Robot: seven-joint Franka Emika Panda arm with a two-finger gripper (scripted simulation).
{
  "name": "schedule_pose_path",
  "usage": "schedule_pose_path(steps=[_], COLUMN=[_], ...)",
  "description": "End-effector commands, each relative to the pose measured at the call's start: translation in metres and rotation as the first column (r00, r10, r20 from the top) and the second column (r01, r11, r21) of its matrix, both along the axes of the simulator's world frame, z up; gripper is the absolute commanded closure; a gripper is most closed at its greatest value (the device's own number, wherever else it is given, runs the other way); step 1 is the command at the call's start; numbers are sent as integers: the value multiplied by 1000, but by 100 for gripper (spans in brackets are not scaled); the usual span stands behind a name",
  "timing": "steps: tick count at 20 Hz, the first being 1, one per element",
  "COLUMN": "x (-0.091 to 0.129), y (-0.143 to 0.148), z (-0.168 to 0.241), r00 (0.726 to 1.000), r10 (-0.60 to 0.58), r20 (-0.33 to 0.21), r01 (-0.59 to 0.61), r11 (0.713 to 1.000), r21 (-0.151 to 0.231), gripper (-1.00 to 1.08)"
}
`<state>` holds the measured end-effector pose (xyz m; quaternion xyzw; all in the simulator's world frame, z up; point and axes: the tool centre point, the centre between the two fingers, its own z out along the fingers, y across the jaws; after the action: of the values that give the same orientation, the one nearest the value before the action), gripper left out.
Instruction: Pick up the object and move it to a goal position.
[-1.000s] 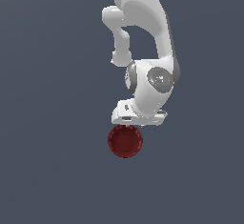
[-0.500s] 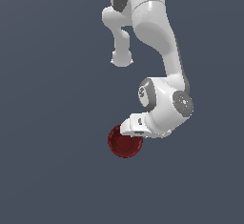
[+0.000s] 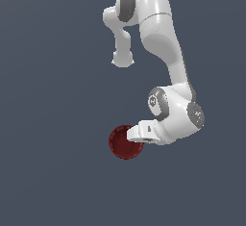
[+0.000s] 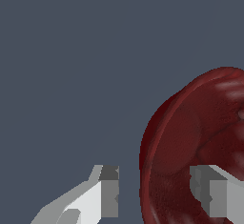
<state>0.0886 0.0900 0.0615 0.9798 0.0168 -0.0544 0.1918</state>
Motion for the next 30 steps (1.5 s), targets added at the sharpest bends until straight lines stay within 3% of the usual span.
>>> schedule_pose_path(steps=[1,16,17,30], x=[2,-2,-2,-2], y=[1,-10,-10,-10], z=[-2,-31,-31,-29], r00=[1000,1000,1000,1000], r10=[0,0,0,0], r20=[2,2,2,2], r01=[0,0,0,0], r11=[1000,1000,1000,1000], r21=[-12,-15,-15,-16], gripper=[-20,-20,108,108])
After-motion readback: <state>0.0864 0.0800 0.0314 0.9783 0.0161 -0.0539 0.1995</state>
